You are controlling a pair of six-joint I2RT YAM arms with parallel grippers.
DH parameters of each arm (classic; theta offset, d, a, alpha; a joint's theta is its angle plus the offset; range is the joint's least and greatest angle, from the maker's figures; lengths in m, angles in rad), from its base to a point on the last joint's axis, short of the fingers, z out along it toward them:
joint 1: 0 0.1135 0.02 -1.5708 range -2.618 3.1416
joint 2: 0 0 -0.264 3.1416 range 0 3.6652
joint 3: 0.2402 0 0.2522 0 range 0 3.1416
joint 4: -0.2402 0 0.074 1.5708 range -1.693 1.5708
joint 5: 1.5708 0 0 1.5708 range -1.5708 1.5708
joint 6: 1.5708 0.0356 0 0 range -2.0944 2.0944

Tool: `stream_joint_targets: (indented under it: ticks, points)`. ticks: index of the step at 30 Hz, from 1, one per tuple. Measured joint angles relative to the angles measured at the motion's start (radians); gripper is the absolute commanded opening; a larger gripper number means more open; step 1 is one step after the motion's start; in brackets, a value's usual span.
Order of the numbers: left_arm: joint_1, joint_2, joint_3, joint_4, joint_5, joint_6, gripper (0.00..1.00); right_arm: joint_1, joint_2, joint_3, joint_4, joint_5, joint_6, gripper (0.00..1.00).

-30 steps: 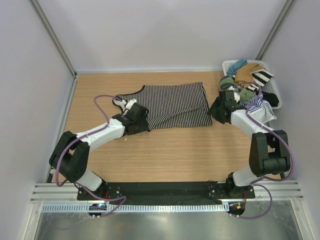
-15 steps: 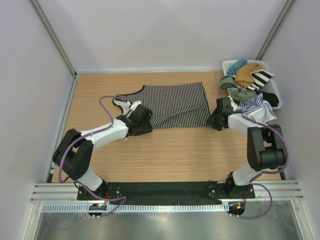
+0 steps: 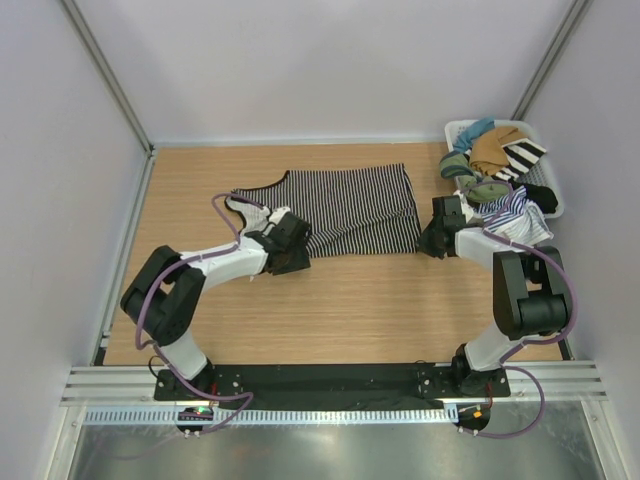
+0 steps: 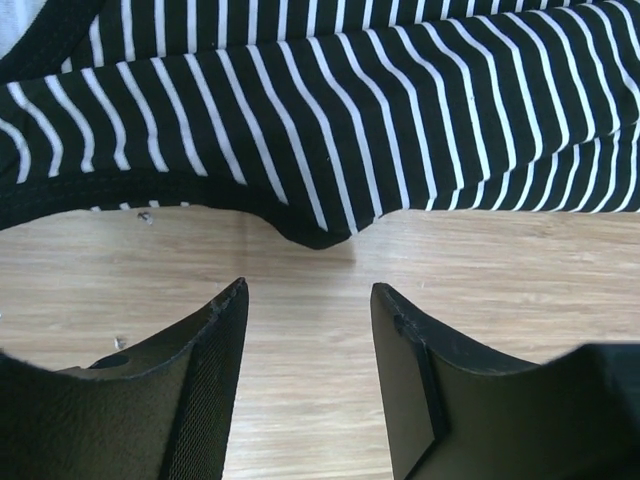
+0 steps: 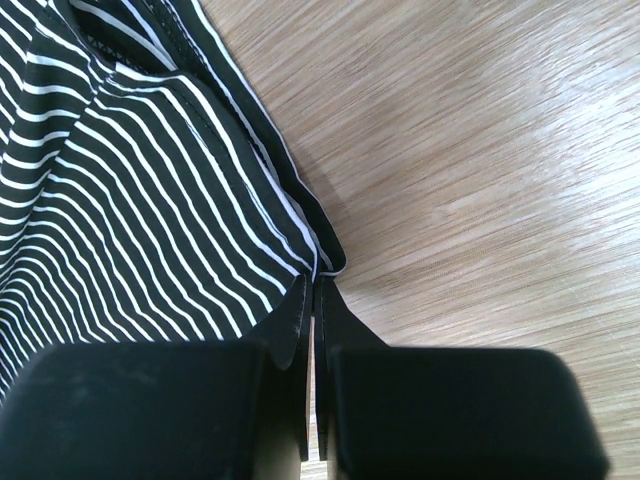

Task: Fold and stack the tank tops
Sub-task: Flatten the tank top out

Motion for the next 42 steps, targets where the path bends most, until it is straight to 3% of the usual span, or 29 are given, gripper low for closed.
stream_joint_targets:
  ticks: [5,12,15,18,26,38,42]
  points:
    - [0.000,0.055,0.035,0.014,0.000,0.001,0.49,0.000,0.000,0.000,0.002,-0.001,-0.004,0.01]
    - [0.000,0.116,0.089,0.029,-0.026,0.013,0.19,0.000,0.000,0.000,0.007,-0.009,-0.005,0.01]
    - [0.000,0.132,0.110,0.017,-0.042,0.016,0.17,0.000,0.000,-0.001,0.007,-0.010,-0.005,0.01]
    - [0.000,0.143,0.128,0.007,-0.056,0.017,0.00,0.000,0.000,-0.004,0.008,-0.010,-0.006,0.01]
    - [0.018,0.130,0.143,-0.021,-0.040,0.029,0.00,0.000,-0.003,-0.018,0.023,-0.015,-0.013,0.01]
    - [0.287,0.140,0.195,0.065,0.246,0.039,0.00,0.001,-0.005,-0.027,0.043,-0.037,-0.017,0.01]
    - [0.332,0.191,0.195,0.108,0.349,0.023,0.08,0.004,-0.005,-0.028,0.044,-0.039,-0.018,0.01]
